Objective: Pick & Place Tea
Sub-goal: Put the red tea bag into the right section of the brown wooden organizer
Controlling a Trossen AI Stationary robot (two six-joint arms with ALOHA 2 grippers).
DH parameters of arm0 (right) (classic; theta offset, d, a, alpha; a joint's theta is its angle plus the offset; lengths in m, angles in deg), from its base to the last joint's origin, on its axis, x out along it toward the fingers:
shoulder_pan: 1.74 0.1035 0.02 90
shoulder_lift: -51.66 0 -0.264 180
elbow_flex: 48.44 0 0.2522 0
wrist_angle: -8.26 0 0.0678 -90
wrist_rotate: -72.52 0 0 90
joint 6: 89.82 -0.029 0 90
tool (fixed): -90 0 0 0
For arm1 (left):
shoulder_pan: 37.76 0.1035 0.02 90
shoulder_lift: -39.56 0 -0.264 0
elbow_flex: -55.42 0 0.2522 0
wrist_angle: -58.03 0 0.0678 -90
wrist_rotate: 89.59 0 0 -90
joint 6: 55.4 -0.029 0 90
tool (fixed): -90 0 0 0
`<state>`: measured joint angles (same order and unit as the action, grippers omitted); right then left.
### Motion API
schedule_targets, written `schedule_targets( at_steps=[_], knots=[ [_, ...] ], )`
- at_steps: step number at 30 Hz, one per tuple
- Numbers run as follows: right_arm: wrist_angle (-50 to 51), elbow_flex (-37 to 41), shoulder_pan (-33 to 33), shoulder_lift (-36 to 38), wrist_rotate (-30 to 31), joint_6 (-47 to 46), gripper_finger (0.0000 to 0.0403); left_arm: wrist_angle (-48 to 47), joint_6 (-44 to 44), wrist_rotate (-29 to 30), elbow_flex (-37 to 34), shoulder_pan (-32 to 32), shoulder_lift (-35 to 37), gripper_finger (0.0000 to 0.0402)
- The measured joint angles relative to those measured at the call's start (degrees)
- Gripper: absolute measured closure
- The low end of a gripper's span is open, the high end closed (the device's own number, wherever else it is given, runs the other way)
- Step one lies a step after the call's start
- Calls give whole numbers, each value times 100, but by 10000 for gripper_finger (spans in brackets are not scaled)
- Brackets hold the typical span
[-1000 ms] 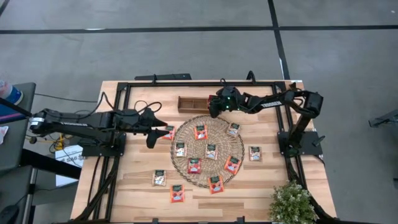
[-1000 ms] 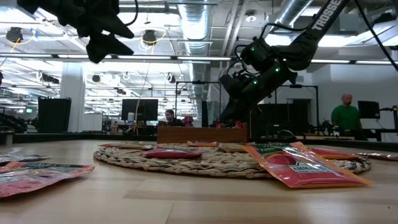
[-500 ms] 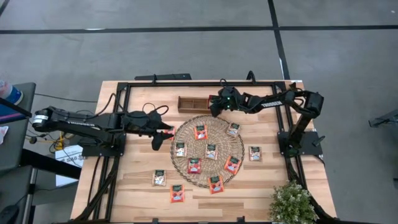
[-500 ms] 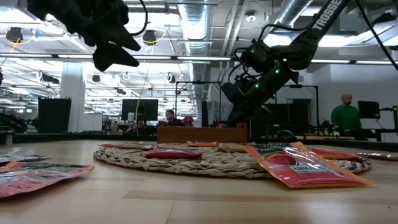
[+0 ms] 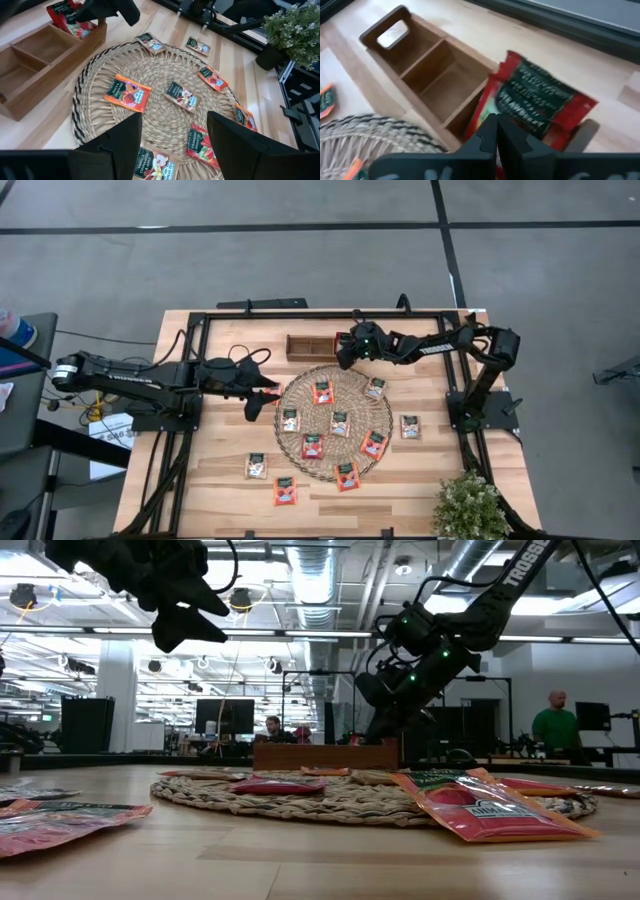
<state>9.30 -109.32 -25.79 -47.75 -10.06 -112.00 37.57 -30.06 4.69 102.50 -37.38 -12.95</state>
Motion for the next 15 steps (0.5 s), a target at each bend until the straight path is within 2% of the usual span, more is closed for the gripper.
schedule_targets(
  at_steps=[6, 12, 15],
  knots=[
    [583, -405, 121, 273, 32, 301, 402, -1, 87, -104, 0, 0, 0, 185],
    [2053, -1052, 262, 958, -26, 914, 402, -2, 105, -104, 0, 0, 0, 185],
    [2898, -1350, 545, 1383, -431, 1419, 402, 0, 121, -108, 0, -1, 0, 185]
  ],
)
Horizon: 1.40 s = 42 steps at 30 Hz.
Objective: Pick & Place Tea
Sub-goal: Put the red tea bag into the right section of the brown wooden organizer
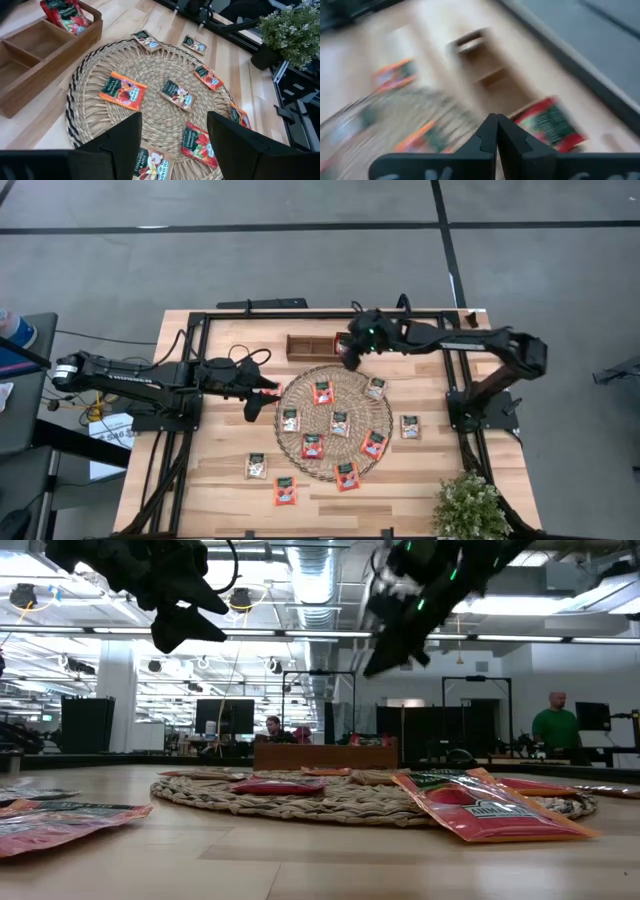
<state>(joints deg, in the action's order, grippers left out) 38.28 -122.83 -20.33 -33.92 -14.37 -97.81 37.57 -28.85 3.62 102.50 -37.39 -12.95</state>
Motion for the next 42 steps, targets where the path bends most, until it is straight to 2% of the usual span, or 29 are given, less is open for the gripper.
schedule_targets(
  at_steps=[2, 6, 13, 18, 26, 31, 35, 39, 42],
  knots=[
    [459, -140, 229, 281, -207, 175, 402, -1, 7, -53, 0, 1, 0, 185],
    [1148, -192, 634, 965, -170, 66, 402, -2, 91, -197, 0, 0, 0, 185],
    [2014, -98, 917, 2347, -162, -118, 402, 80, 391, -414, 0, -1, 0, 185],
    [1755, 652, 929, 3717, 46, -587, 402, 181, 577, -699, -2, -40, 0, 185],
    [-105, 2918, 1554, 6267, 465, -1683, 402, 796, 629, -671, 89, -352, -213, 185],
    [-1142, 4244, 2058, 7685, 894, -2009, 402, 624, 517, -658, 828, -491, -966, 185],
    [-1683, 4886, 2359, 8555, 1209, -2011, 402, -519, 243, -708, 1825, -497, -1734, 185],
    [-1916, 5080, 2543, 8496, 1376, -2010, 402, -2035, -117, -742, 2983, -497, -2530, 185],
    [-1923, 5076, 2582, 8341, 1376, -2048, 402, -2766, -293, -785, 3665, -497, -3055, 185]
  ],
)
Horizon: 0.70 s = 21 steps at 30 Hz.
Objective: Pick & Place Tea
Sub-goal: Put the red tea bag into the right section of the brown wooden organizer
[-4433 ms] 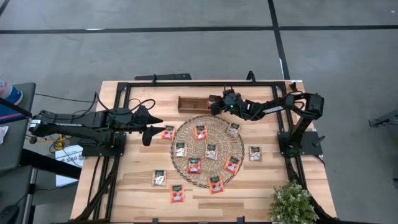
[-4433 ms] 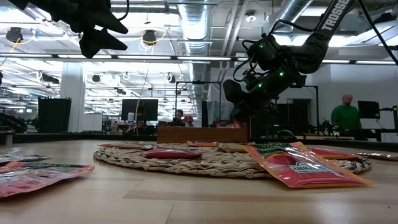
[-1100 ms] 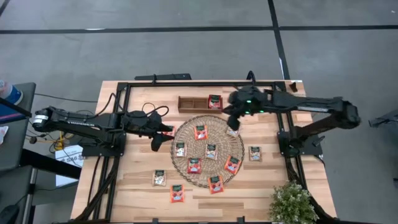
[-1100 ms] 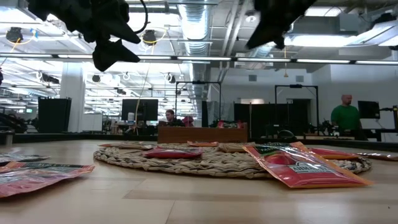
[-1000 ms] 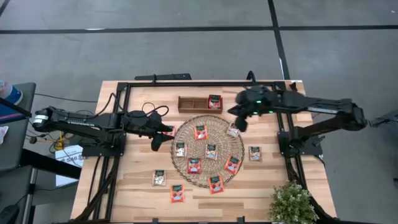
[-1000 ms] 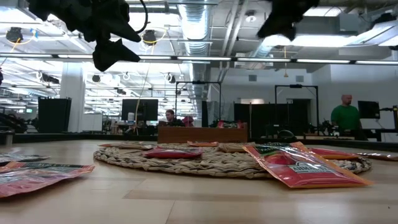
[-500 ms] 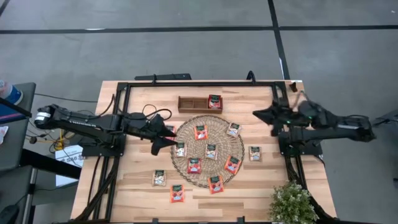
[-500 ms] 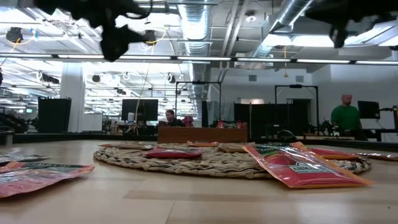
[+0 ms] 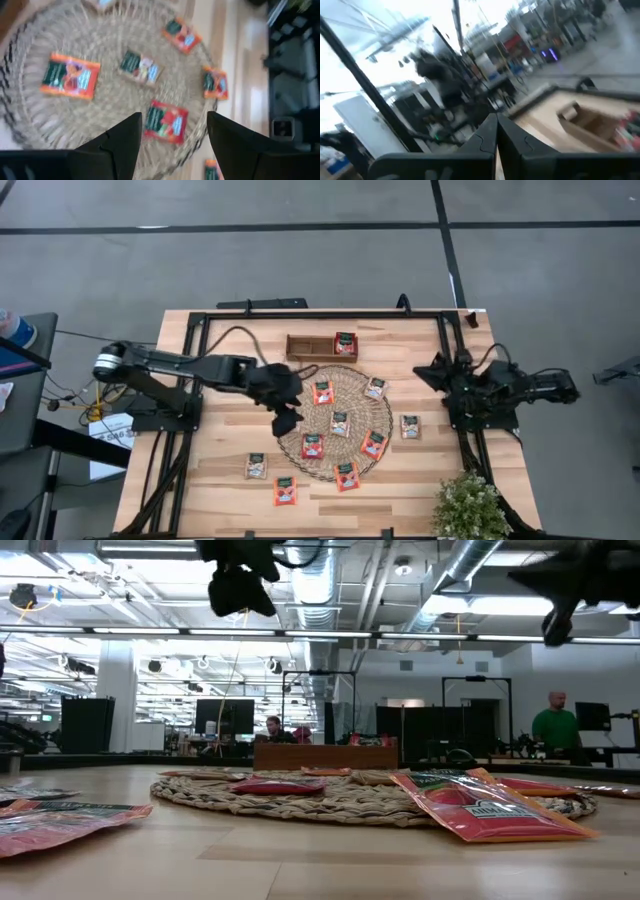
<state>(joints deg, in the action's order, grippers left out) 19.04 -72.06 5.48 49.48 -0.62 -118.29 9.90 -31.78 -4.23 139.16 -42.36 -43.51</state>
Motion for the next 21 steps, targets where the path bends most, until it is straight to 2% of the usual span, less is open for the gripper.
schedule_targets(
  at_steps=[3, 6, 12, 15, 21],
  knots=[
    [-133, -7, 30, 14, -13, 35, 402, -146, -235, -356, 461, 2, -442, 185],
    [-45, 2, 28, 41, -21, 65, 402, -181, -451, -967, 712, 0, -799, 185],
    [-65, -5, 28, 118, -44, 195, 402, -235, -284, -1879, 761, -9, -1353, 185],
    [-47, -5, 26, 116, -106, 199, 402, -223, -88, -2071, 761, -51, -1607, 185],
    [-27, -5, 26, 114, -175, 199, 402, -149, 137, -2014, 761, -174, -2014, 185]
  ],
)
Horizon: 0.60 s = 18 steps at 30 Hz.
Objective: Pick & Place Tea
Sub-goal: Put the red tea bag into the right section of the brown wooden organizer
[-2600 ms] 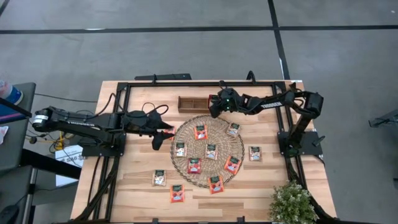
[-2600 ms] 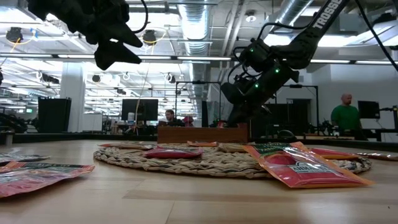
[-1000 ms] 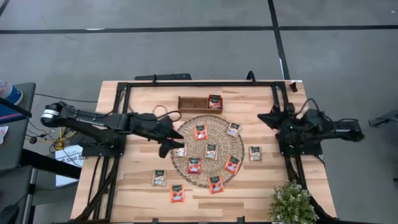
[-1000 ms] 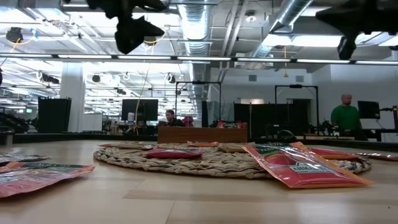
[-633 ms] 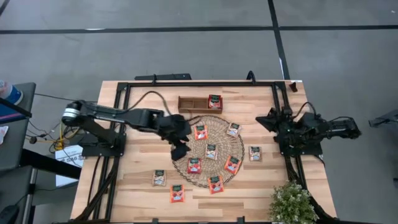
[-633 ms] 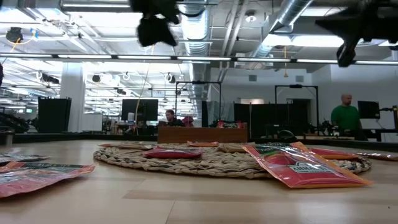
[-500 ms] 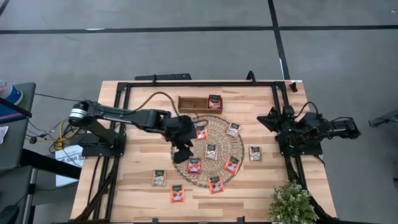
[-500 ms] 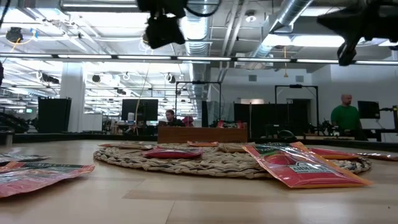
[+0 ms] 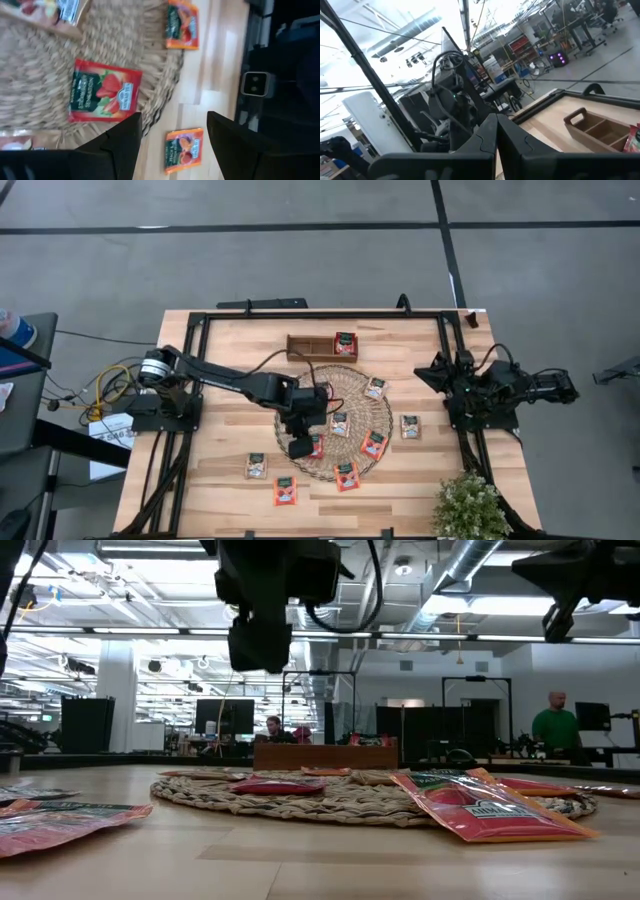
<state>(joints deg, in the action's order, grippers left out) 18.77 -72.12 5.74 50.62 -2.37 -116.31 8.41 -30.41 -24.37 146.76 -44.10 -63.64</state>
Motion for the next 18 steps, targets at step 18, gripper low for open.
schedule_targets(
  at_steps=[18],
  knots=[
    [289, -2, 0, -2, -4, 2, 402, -41, -628, 1798, 0, -89, -367, 185]
  ],
)
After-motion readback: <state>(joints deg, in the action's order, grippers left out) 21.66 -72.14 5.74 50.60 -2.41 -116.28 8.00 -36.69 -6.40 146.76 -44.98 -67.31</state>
